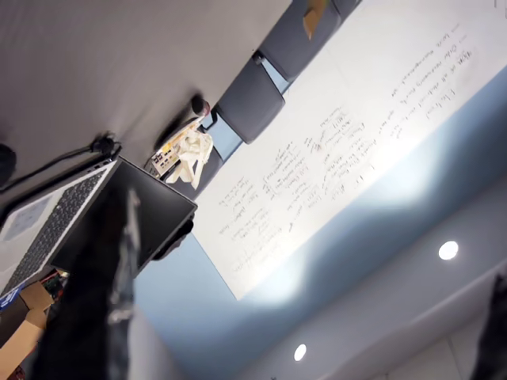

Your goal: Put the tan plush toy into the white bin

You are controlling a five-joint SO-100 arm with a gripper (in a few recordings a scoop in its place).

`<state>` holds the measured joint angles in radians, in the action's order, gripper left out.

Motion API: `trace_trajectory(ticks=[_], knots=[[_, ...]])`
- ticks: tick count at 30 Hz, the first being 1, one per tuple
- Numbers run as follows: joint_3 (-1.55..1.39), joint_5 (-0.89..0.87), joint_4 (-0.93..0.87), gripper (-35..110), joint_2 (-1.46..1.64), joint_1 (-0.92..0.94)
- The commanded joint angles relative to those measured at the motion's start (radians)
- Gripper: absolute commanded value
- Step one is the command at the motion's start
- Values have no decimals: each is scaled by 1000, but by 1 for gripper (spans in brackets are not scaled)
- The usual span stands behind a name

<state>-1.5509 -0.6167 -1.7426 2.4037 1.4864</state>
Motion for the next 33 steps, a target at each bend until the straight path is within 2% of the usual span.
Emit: trace_trajectory(ticks=[1, 13, 20, 33], knots=[[2, -6, 9, 64, -29, 12], [173, -6, 8, 64, -229, -127], [166, 94, 8, 64, -261, -138], [178, 92, 11, 64, -413, -137]])
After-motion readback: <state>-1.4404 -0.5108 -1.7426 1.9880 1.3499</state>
